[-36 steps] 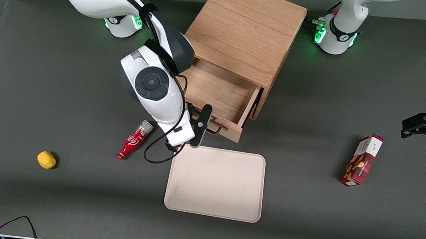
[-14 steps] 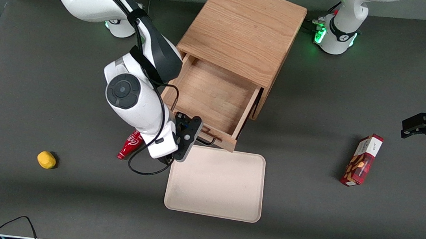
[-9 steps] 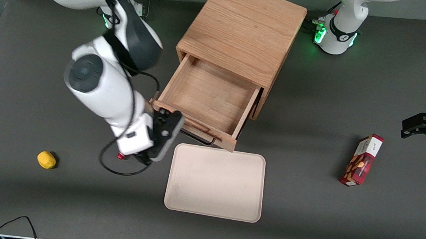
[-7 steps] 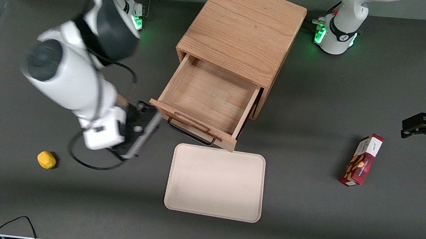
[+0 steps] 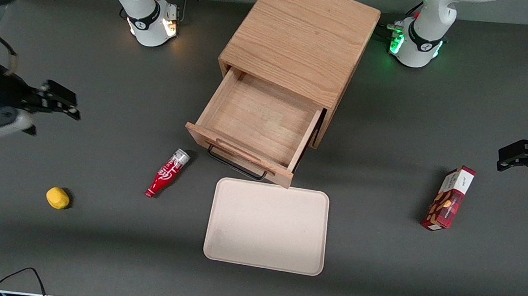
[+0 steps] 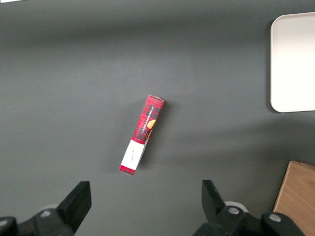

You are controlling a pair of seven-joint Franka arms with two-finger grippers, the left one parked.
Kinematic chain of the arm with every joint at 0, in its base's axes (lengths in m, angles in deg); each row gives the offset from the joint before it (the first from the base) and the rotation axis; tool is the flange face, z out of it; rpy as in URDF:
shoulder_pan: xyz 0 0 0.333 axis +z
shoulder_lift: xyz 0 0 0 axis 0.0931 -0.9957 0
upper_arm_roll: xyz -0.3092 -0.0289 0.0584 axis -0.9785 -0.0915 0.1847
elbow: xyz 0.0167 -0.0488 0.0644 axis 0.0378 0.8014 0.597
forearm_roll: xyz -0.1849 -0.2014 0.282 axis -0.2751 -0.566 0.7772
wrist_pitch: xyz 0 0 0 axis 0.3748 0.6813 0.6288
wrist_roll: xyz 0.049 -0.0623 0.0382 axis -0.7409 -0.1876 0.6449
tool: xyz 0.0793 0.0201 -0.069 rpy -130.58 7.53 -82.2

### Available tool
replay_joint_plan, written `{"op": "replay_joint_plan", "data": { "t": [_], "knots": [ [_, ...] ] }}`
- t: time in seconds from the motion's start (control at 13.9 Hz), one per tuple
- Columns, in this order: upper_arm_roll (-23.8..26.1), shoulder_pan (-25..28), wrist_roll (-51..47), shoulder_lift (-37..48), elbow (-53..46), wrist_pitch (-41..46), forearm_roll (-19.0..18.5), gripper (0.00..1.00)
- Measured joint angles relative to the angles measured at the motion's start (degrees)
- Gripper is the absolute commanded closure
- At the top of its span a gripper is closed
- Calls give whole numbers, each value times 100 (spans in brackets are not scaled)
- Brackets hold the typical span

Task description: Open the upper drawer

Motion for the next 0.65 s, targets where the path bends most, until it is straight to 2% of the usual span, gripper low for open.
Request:
{"op": "replay_joint_plan", "data": {
  "t": [0.22,0.65],
  "knots": [
    [-283,-10,-515,470,745,46,-104,0],
    [-360,-22,-622,1344,2424,-846,-145,0]
  ]
}}
